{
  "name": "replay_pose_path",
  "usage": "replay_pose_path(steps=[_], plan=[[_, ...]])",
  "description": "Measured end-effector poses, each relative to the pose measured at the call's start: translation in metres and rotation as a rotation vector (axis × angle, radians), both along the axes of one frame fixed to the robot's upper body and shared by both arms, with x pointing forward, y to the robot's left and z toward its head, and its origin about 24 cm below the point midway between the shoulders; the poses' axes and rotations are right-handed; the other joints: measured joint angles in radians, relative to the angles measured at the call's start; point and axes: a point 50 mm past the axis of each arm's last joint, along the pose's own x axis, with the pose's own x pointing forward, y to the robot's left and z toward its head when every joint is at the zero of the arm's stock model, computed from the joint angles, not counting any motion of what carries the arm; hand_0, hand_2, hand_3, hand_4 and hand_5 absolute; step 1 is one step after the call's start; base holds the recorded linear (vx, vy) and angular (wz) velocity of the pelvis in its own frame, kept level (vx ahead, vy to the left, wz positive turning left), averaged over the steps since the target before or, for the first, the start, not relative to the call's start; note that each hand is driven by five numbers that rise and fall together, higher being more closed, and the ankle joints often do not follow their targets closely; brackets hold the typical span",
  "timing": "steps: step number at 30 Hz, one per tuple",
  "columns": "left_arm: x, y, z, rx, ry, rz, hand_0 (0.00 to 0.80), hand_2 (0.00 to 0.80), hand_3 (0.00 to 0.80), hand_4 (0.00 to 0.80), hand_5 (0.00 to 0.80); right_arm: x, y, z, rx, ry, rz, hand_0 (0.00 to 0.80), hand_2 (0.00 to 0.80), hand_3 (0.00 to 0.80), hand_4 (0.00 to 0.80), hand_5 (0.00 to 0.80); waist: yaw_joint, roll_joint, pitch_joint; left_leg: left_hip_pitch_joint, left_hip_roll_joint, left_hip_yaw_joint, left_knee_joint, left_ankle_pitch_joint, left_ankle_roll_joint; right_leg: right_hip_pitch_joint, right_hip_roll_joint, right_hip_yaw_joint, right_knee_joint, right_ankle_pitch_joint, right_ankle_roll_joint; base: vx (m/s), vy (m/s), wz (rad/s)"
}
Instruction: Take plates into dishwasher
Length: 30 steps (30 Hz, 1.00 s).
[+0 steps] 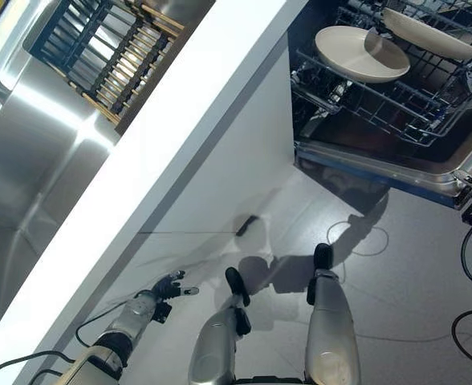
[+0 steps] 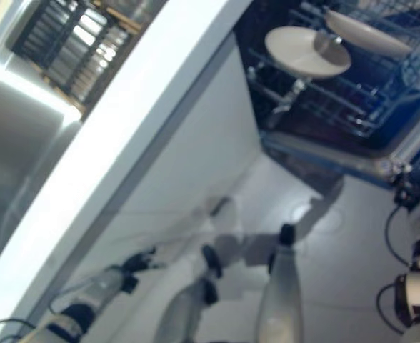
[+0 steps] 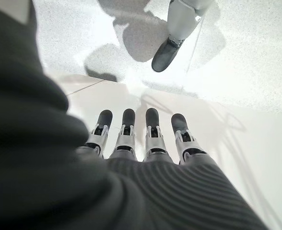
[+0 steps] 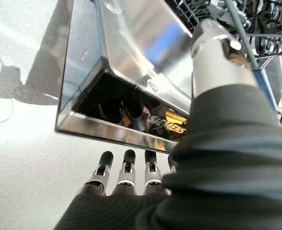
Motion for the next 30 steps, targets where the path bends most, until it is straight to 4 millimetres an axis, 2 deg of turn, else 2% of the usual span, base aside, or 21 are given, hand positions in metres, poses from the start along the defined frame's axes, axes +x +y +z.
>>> replay_pose_path(steps=[3, 7, 14, 24, 30], plan=[[0.000, -0.003, -0.001, -0.006, 0.005, -0.007, 0.000, 0.000, 0.000, 0.000, 0.000, 0.007, 0.008, 0.007, -0.044, 0.005, 0.065, 0.000, 0.000, 0.000, 0.000, 0.000, -0.009, 0.000, 0.000, -0.001, 0.009, -0.003, 0.000, -0.001, 0.000, -0.003, 0.001, -0.013, 0.006, -0.001, -0.007, 0.031, 0.014, -0.11], [-0.002, -0.004, -0.002, -0.010, 0.011, -0.006, 0.000, 0.000, 0.000, 0.000, 0.000, 0.011, 0.015, 0.007, -0.067, 0.019, 0.120, 0.000, 0.000, 0.000, 0.000, 0.000, -0.010, 0.000, 0.000, -0.001, 0.017, -0.021, -0.006, -0.003, -0.003, -0.005, 0.010, -0.024, 0.012, -0.005, -0.015, 0.050, 0.015, -0.11], [-0.007, -0.008, -0.007, -0.019, 0.034, -0.006, 0.000, 0.000, 0.000, 0.000, 0.000, 0.017, 0.025, 0.004, -0.099, 0.055, 0.172, 0.000, 0.000, 0.000, 0.000, 0.000, -0.012, 0.001, -0.001, 0.036, 0.036, -0.023, -0.027, 0.002, -0.004, 0.019, 0.022, -0.059, 0.005, -0.006, -0.038, 0.018, 0.011, -0.09], [-0.010, -0.010, -0.010, -0.019, 0.056, -0.006, 0.000, 0.000, 0.000, 0.000, 0.000, 0.021, 0.032, 0.006, -0.152, 0.093, 0.215, 0.000, 0.000, 0.000, 0.000, 0.000, -0.010, 0.002, -0.001, 0.050, 0.048, -0.049, -0.028, -0.003, -0.003, 0.053, 0.026, -0.092, -0.020, 0.000, -0.044, 0.026, 0.007, -0.01], [-0.014, -0.014, -0.015, -0.024, 0.080, -0.003, 0.000, 0.000, 0.000, 0.000, 0.000, 0.027, 0.043, 0.015, -0.197, 0.077, 0.270, 0.000, 0.000, 0.000, 0.000, 0.000, -0.009, 0.002, -0.001, 0.051, 0.058, -0.054, -0.025, -0.006, -0.009, 0.060, 0.036, -0.105, -0.036, 0.003, -0.043, 0.022, 0.015, -0.06]])
